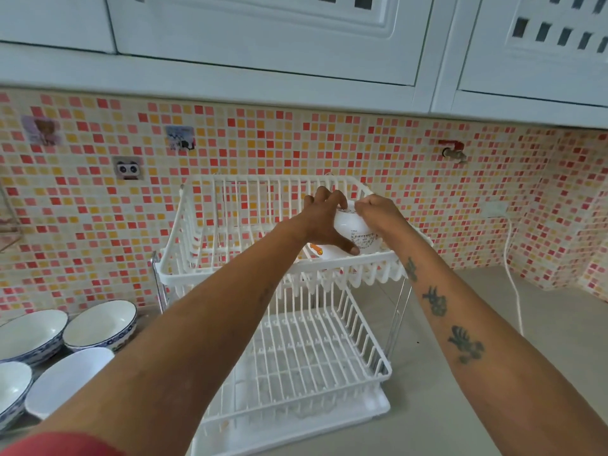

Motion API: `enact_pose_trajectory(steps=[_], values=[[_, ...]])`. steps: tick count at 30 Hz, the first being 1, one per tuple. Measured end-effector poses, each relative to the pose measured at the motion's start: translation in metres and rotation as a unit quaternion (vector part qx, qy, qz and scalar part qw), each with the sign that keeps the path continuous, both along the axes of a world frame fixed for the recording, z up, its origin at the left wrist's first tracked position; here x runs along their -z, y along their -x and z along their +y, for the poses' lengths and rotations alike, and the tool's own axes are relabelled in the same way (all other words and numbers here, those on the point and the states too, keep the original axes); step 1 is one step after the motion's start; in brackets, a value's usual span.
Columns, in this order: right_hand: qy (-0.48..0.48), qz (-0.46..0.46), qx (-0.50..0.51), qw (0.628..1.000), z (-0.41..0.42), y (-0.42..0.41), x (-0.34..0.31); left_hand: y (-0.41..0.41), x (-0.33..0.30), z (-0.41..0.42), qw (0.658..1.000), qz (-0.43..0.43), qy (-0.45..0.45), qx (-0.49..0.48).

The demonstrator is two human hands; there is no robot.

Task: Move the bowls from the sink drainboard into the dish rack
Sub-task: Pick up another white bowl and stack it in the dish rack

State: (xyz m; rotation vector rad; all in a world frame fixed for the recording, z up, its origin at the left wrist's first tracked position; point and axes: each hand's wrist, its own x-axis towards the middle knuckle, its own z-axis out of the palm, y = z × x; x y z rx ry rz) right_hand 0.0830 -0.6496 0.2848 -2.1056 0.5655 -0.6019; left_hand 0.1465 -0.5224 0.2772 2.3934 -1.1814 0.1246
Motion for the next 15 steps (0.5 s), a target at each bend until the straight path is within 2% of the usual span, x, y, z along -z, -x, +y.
enact_pose_trajectory(steps=[3, 5, 8, 10, 12, 15], values=[[0.018, 0.006, 0.013, 1.0, -0.001, 0.001, 0.0, 0.002, 0.0, 0.001, 1.0, 0.01, -0.002, 0.007], [0.064, -0.01, 0.036, 0.997, 0.001, 0.003, 0.0, 0.003, -0.002, 0.006, 0.999, 0.029, 0.01, 0.012], [0.17, -0.109, 0.075, 0.976, 0.015, 0.008, -0.003, -0.001, -0.013, 0.026, 0.992, 0.065, 0.111, -0.007], [0.2, -0.18, 0.066, 0.961, 0.039, 0.007, -0.011, -0.006, -0.024, 0.048, 0.979, 0.071, 0.187, -0.027], [0.184, -0.235, 0.036, 0.954, 0.074, 0.001, -0.022, -0.009, -0.035, 0.079, 0.964, 0.062, 0.255, -0.043], [0.103, -0.329, -0.042, 0.938, 0.14, -0.01, -0.038, -0.013, -0.049, 0.14, 0.924, 0.05, 0.374, -0.064]])
